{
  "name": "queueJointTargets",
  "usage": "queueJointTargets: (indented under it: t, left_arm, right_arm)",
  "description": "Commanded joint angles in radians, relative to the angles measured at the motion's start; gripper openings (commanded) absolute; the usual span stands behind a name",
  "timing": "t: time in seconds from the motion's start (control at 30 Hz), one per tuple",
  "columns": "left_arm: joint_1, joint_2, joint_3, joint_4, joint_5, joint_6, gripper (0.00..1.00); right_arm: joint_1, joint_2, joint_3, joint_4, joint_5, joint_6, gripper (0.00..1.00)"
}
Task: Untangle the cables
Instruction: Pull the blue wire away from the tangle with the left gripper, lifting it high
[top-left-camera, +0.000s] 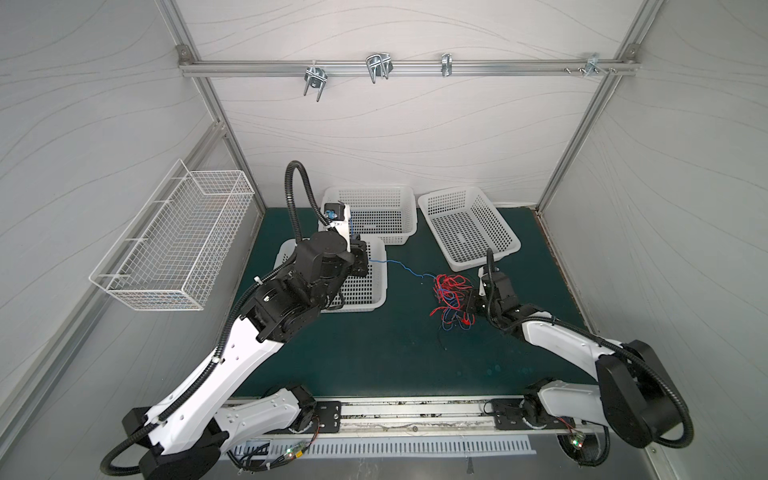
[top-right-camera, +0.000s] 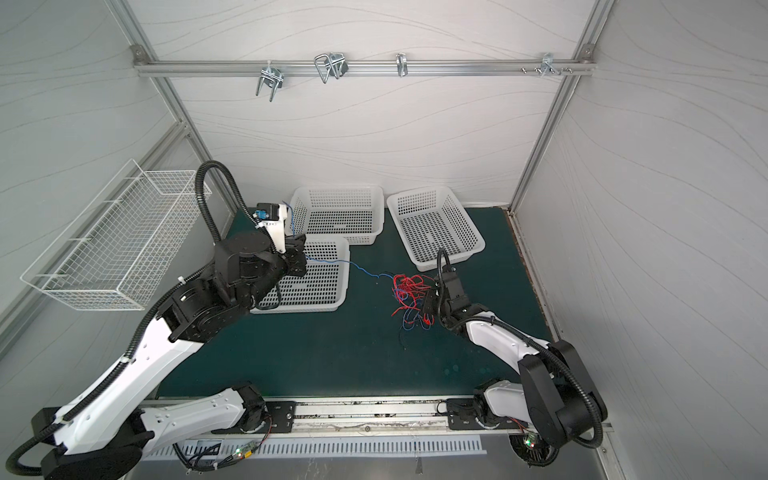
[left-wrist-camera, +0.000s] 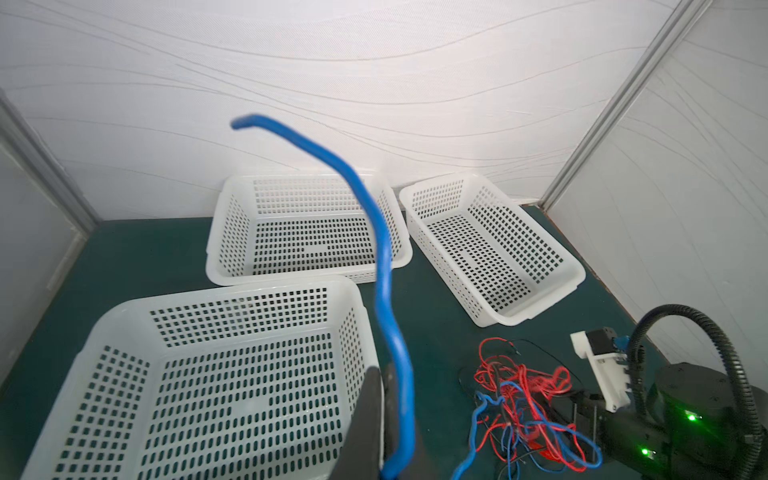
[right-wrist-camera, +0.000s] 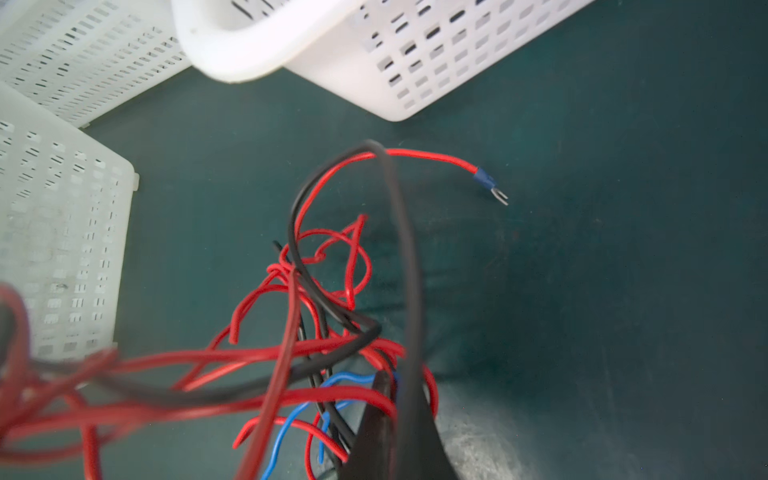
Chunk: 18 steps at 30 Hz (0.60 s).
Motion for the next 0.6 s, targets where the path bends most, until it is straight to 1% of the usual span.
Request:
queueJointTargets:
  t: [0.0, 0.13, 0.23, 0.3, 0.43, 0.57]
  left_arm:
    - [0.024, -0.081, 0.078, 0.014, -0.199, 0.066, 0.0]
    - [0.024, -0.124, 0.083, -0.018, -0.248, 0.087, 0.0]
    - [0.024, -0.151, 0.063, -0.02, -0.26, 0.087, 0.0]
    - [0.024, -0.162, 0.058, -0.029, -0.286, 0.088, 0.0]
    - [0.024, -0.181, 0.108, -0.087, -0.405, 0.131, 0.0]
    - [0.024, -0.225, 0.13, -0.087, -0.423, 0.167, 0.0]
  right_arm:
    - [-0.044, 0.024, -0.019, -0.185, 0.081, 0.003, 0.0]
    - [-0.049, 0.028, -0.005, -0.195, 0.078, -0.013, 0.0]
    - [-0.048, 0.028, 0.006, -0.192, 0.064, -0.024, 0.0]
    - [-0.051, 0.033, 0.014, -0.202, 0.074, -0.027, 0.0]
    - [-0.086, 0.038, 0.018, -0.223, 0.064, -0.022, 0.0]
    - [-0.112, 0.027, 0.01, -0.231, 0.066, -0.02, 0.0]
